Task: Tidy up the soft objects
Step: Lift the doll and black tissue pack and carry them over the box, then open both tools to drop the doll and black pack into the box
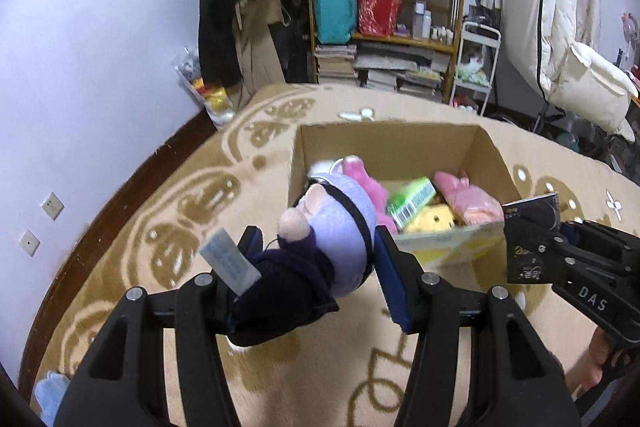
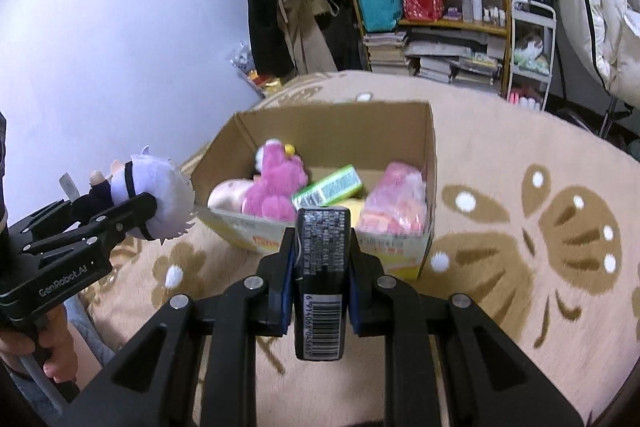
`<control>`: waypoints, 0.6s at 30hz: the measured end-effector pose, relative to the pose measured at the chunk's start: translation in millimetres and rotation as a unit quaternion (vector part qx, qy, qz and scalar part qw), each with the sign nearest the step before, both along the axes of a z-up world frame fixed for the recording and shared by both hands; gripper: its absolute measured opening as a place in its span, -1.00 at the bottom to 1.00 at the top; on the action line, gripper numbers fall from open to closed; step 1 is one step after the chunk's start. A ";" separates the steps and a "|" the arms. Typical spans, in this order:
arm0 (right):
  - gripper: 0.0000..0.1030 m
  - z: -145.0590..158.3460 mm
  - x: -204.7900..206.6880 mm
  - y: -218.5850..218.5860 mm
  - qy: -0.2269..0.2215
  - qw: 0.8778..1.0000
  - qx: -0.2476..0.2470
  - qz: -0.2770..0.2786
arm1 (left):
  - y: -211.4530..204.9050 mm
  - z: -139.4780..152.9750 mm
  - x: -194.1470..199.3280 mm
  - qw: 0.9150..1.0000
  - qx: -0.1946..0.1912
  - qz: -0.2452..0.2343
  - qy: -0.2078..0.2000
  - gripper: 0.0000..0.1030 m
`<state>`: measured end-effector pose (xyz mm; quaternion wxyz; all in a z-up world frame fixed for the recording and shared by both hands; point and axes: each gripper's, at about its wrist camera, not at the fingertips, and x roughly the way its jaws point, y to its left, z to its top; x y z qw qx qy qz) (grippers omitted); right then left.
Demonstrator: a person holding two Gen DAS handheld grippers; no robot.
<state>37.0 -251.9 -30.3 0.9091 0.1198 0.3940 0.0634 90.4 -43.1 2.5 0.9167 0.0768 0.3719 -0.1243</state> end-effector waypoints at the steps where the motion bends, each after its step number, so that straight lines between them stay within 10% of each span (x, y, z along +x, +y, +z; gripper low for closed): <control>1: -0.57 3.2 3.0 -0.5 -0.004 1.000 0.000 0.000 | 0.1 1.2 3.3 1.000 -0.001 0.001 -0.002 0.06; 18: -0.57 17.5 53.2 -15.7 -0.032 0.999 0.001 -0.004 | -15.3 -3.0 52.0 0.999 -0.009 0.031 -0.028 0.07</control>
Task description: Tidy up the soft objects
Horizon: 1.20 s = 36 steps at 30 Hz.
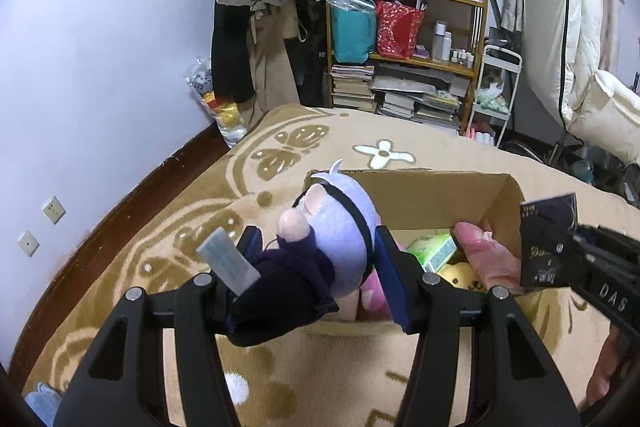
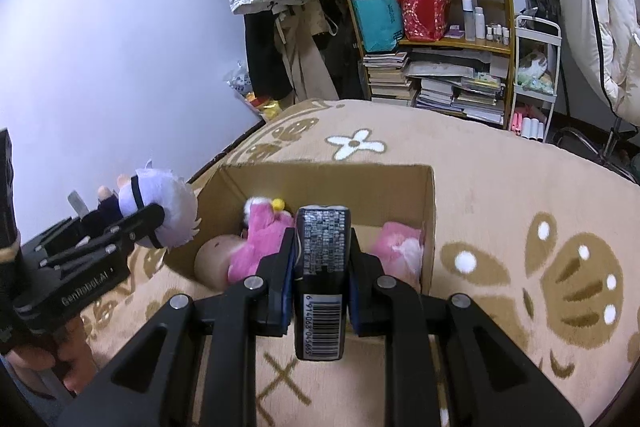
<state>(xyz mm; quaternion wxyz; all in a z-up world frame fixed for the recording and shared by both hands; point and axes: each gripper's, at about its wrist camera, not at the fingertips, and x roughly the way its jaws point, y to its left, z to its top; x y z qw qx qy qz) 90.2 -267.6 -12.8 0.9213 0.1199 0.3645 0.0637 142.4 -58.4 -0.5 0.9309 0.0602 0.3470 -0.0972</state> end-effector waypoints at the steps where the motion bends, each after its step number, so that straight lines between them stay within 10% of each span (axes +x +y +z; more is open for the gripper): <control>1: -0.57 0.0 3.3 -1.2 -0.001 1.000 0.002 -0.001 | -0.8 -1.3 2.2 1.000 -0.001 0.000 0.002 0.07; 23: -0.52 -32.6 49.3 -2.4 0.044 0.999 -0.005 0.005 | -23.0 -32.0 24.9 0.998 0.005 -0.047 0.049 0.30; 36: 0.66 -15.0 33.7 -4.8 0.022 1.000 -0.018 0.001 | -14.1 -18.5 14.3 0.999 0.018 -0.026 0.019 0.88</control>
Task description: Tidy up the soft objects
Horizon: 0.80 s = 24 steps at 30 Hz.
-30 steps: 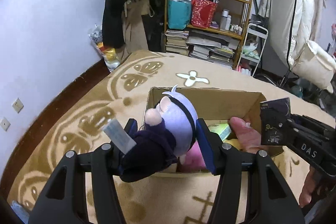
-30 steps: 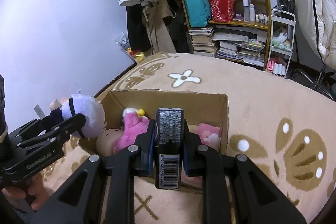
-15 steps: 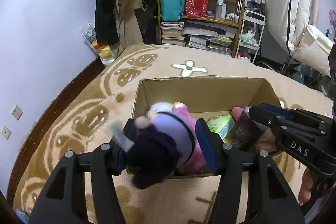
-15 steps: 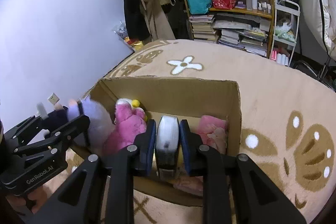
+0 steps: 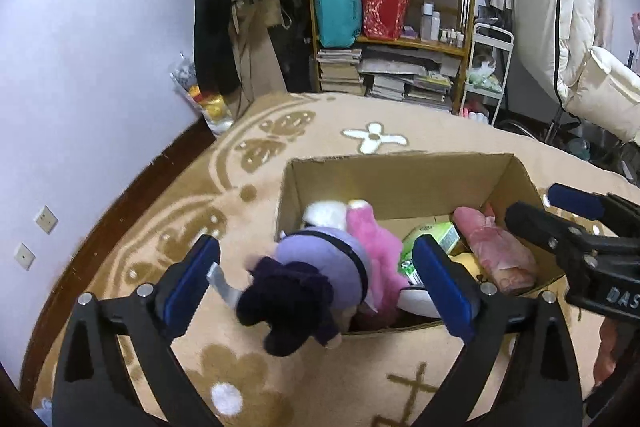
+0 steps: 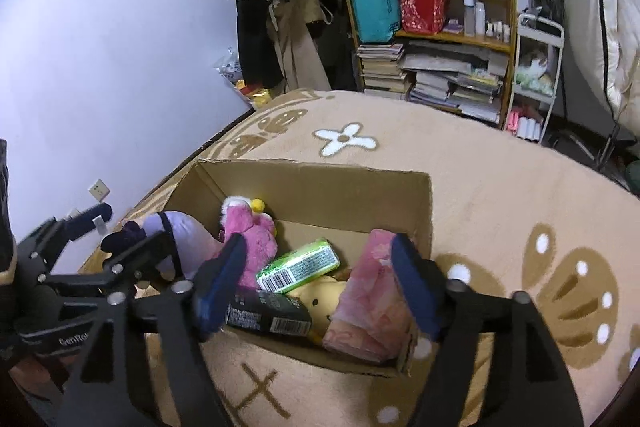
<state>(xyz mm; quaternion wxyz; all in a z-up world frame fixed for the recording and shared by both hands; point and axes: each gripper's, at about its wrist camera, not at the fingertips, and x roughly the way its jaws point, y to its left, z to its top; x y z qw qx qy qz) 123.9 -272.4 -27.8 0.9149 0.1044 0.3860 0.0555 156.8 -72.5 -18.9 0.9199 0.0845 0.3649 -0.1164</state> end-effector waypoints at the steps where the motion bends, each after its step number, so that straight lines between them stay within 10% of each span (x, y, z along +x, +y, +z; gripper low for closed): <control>1: 0.75 2.7 -1.9 1.0 -0.001 1.000 -0.006 -0.001 | 1.3 2.3 -1.1 1.000 0.001 0.000 -0.003 0.88; 24: 0.95 40.0 -60.0 -5.3 -0.033 0.999 0.000 -0.026 | 42.4 41.2 -63.8 1.000 0.017 0.013 -0.021 0.95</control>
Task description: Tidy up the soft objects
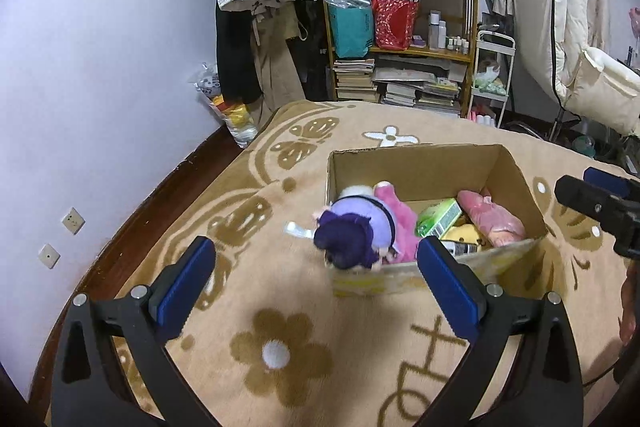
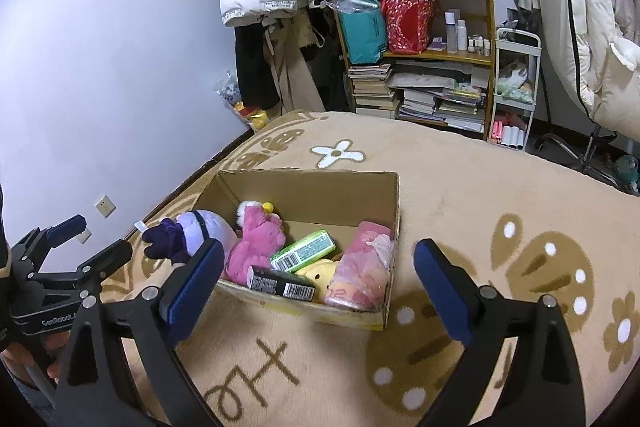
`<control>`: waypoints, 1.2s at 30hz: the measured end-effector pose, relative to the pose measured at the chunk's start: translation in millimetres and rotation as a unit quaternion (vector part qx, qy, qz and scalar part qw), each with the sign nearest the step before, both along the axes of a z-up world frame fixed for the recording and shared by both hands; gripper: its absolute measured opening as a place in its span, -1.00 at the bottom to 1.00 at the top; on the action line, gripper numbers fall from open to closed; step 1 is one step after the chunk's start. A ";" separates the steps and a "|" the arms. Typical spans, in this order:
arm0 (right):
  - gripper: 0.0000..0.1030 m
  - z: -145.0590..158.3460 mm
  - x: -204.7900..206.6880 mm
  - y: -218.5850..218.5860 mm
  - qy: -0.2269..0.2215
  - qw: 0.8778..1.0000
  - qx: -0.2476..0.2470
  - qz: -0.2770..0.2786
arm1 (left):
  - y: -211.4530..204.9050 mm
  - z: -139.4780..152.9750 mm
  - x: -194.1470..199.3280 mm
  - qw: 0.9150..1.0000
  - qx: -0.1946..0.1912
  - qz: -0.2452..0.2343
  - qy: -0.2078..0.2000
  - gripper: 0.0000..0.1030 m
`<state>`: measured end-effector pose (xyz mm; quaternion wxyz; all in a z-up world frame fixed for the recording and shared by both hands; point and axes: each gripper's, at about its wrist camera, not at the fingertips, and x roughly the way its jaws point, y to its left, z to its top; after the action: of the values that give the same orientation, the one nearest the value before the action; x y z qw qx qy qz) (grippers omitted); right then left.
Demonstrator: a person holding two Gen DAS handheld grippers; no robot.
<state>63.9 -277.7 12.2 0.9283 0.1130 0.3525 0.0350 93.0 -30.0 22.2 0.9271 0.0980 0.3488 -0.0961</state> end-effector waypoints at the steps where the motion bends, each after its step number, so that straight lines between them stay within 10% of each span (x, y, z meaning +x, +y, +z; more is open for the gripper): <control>1: 0.98 1.4 -3.0 0.0 -0.001 1.000 0.000 -0.001 | 1.9 1.3 -4.9 1.000 -0.001 0.000 -0.001 0.95; 36: 1.00 -19.0 -96.7 8.6 -0.101 0.994 -0.039 -0.022 | 18.9 -3.8 -79.4 0.996 -0.005 0.025 -0.091 0.96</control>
<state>-32.8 -269.2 -6.8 0.9634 0.0798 0.2555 0.0123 13.6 -11.1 18.4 0.9576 0.0929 0.2646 -0.0658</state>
